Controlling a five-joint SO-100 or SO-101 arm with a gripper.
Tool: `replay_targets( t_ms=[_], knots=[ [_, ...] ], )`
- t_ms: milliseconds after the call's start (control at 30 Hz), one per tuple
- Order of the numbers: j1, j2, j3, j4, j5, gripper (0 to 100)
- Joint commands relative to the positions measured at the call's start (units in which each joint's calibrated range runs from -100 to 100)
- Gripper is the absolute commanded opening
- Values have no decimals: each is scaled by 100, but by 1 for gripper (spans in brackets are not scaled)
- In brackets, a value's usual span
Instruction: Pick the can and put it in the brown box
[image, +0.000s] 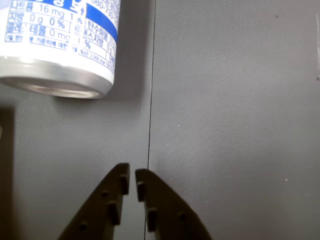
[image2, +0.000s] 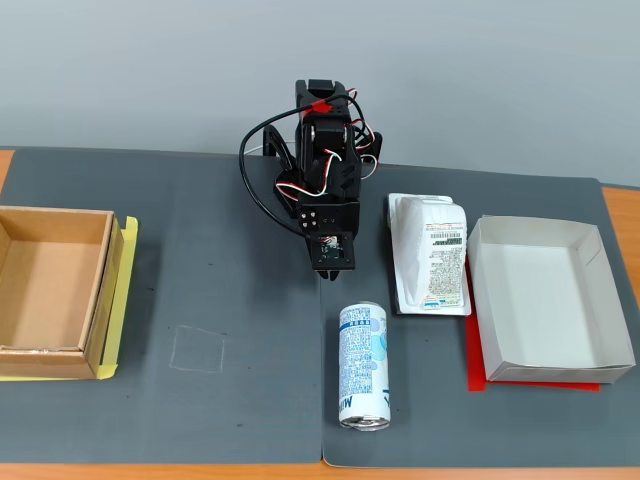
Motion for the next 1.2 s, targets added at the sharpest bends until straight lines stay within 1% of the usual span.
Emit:
replay_targets(
  t_ms=[0, 533, 700, 967, 1167],
  knots=[
    [0, -25, -53, -59, 19, 2],
    [0, 0, -80, -85, -7, 2],
    [40, 297, -334, -102, 25, 2],
    [-8, 1186, -949, -1230, 25, 2],
    [-17, 2092, -1908, -1403, 25, 2]
  ],
)
